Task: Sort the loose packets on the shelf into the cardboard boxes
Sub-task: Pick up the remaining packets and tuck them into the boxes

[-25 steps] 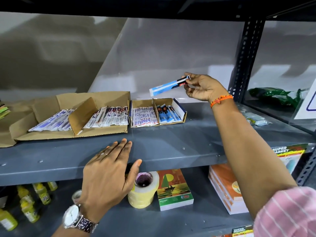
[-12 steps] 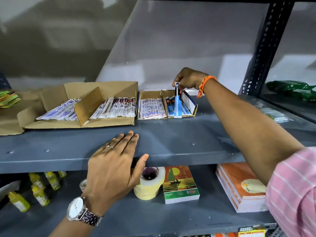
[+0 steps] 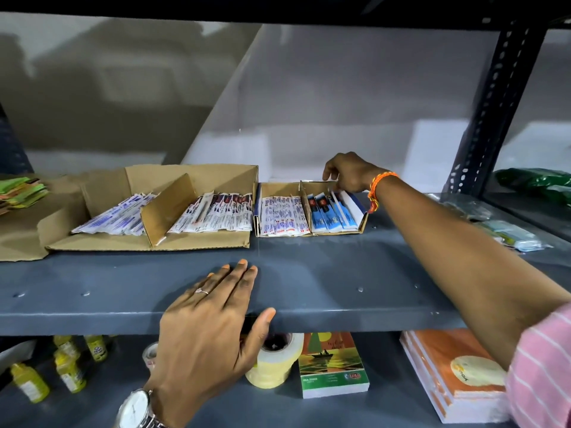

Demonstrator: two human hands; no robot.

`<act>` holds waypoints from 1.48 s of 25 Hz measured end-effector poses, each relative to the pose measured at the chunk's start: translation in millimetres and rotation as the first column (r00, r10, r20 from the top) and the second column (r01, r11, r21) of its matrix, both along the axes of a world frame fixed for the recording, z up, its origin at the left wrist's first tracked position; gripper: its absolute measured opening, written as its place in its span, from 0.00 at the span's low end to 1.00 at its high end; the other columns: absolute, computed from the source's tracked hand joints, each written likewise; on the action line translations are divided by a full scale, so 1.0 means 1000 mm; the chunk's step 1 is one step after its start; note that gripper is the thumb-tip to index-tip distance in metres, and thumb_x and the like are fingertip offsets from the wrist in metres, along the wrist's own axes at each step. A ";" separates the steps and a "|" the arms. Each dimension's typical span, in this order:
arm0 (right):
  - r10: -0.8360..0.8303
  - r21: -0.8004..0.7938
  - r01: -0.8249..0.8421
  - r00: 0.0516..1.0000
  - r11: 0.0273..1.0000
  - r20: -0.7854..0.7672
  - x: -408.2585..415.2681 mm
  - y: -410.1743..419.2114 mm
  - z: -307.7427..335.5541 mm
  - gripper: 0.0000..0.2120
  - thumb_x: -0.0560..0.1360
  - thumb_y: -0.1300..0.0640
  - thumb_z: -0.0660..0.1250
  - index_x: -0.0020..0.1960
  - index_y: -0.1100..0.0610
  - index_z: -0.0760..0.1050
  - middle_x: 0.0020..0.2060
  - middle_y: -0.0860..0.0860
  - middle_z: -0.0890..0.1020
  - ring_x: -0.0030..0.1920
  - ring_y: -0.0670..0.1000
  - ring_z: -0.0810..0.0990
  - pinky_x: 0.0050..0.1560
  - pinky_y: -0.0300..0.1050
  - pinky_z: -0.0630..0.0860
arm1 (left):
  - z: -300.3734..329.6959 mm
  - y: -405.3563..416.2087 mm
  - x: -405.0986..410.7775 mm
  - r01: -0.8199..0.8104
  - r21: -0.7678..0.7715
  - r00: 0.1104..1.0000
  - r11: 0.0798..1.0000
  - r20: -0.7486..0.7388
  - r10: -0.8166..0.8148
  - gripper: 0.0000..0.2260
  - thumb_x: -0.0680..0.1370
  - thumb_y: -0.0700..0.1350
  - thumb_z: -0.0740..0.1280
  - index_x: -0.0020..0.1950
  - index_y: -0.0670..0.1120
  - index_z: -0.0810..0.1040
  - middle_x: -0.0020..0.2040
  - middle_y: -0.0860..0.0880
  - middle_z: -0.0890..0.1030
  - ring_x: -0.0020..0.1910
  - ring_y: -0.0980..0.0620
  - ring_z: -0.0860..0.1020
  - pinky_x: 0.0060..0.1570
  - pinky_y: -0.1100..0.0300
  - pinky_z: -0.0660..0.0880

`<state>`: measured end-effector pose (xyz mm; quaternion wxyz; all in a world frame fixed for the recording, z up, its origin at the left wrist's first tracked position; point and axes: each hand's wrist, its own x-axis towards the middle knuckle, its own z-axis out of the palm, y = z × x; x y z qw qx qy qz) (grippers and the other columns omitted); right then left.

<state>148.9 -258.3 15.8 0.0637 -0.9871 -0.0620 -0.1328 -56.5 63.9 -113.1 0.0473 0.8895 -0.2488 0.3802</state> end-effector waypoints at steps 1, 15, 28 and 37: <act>-0.013 -0.018 0.013 1.000 1.000 0.013 -0.001 -0.001 0.000 0.16 0.70 0.67 0.73 0.58 0.58 0.80 0.54 0.57 0.79 0.54 0.56 0.78 0.47 0.43 0.72 | 0.000 0.000 0.000 0.000 0.004 1.000 1.000 -0.001 0.000 0.28 0.80 0.60 0.54 0.66 0.42 0.80 0.63 0.43 0.82 0.61 0.43 0.81 0.58 0.49 0.76; -0.153 -0.285 0.105 0.977 0.953 -0.151 -0.039 0.024 0.006 0.08 0.69 0.58 0.75 0.48 0.56 0.82 0.47 0.53 0.84 0.46 0.55 0.81 0.43 0.45 0.75 | 0.002 -0.002 -0.002 -0.003 0.016 0.998 1.000 -0.062 0.004 0.29 0.80 0.61 0.53 0.66 0.42 0.79 0.64 0.44 0.81 0.62 0.44 0.80 0.60 0.50 0.75; 0.230 0.192 -0.268 0.952 0.944 0.201 -0.067 0.178 0.049 0.06 0.71 0.63 0.72 0.46 0.59 0.86 0.44 0.52 0.87 0.42 0.43 0.81 0.46 0.36 0.74 | 0.022 0.065 0.011 -0.135 -0.006 0.978 0.991 -0.159 0.133 0.36 0.80 0.68 0.46 0.69 0.44 0.77 0.67 0.44 0.79 0.67 0.45 0.76 0.60 0.51 0.74; 0.120 0.024 -0.119 0.990 0.993 -0.069 -0.041 0.259 -0.002 0.07 0.70 0.63 0.70 0.47 0.60 0.83 0.45 0.55 0.86 0.43 0.52 0.83 0.44 0.46 0.82 | 0.013 0.111 0.016 -0.131 0.040 0.975 0.991 -0.175 0.136 0.38 0.79 0.69 0.44 0.68 0.43 0.77 0.68 0.43 0.78 0.66 0.43 0.77 0.62 0.49 0.74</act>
